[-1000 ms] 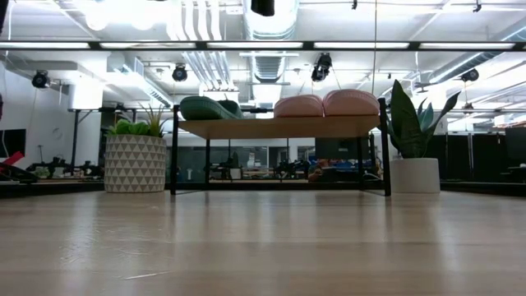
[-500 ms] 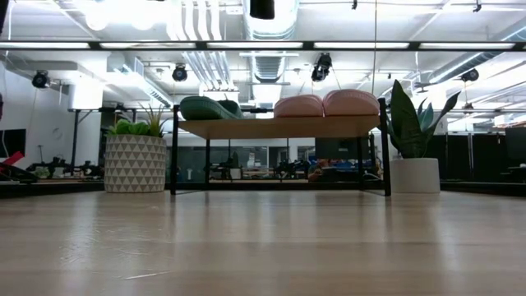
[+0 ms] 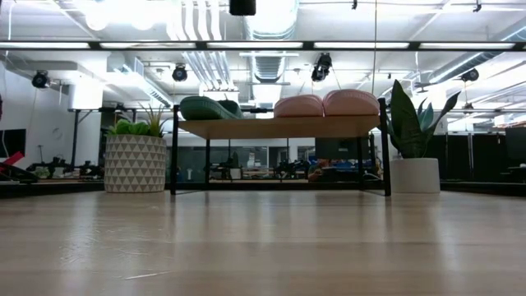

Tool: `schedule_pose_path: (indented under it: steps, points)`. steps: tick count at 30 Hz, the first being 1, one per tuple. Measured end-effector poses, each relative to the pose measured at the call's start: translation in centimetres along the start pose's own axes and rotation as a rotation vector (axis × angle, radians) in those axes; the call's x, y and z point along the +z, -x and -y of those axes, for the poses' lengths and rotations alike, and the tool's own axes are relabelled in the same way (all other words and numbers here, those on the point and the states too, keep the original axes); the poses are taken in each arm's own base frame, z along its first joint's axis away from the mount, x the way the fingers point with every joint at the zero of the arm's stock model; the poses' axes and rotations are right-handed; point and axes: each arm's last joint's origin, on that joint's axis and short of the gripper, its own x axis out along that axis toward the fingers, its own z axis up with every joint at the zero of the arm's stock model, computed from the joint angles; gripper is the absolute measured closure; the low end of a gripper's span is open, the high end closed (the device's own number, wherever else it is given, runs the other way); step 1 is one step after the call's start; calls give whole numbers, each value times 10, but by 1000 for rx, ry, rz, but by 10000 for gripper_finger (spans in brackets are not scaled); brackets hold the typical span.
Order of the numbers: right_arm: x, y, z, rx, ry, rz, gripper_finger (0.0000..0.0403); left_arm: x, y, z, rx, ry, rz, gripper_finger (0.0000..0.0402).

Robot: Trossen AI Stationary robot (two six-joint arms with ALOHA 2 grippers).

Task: Pick and place slides into the shelf
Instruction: Put the blue slides on the shelf

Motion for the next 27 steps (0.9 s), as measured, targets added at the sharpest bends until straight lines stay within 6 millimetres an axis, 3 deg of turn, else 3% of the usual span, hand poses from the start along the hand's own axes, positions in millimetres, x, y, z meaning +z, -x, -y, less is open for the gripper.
schedule_pose_path:
  steps: [8,12,19,27]
  points:
    - [19,28,8,-119,131,77,211,-24,2,-9,-138,184,-231,353]
    - [26,31,2,-157,273,112,219,-31,1,-6,-201,234,-335,353]
    - [31,22,-21,-275,584,52,229,-45,-4,-4,-200,252,-381,354]
    - [28,-7,-50,-386,828,-124,232,-52,-9,-1,-195,272,-411,354]
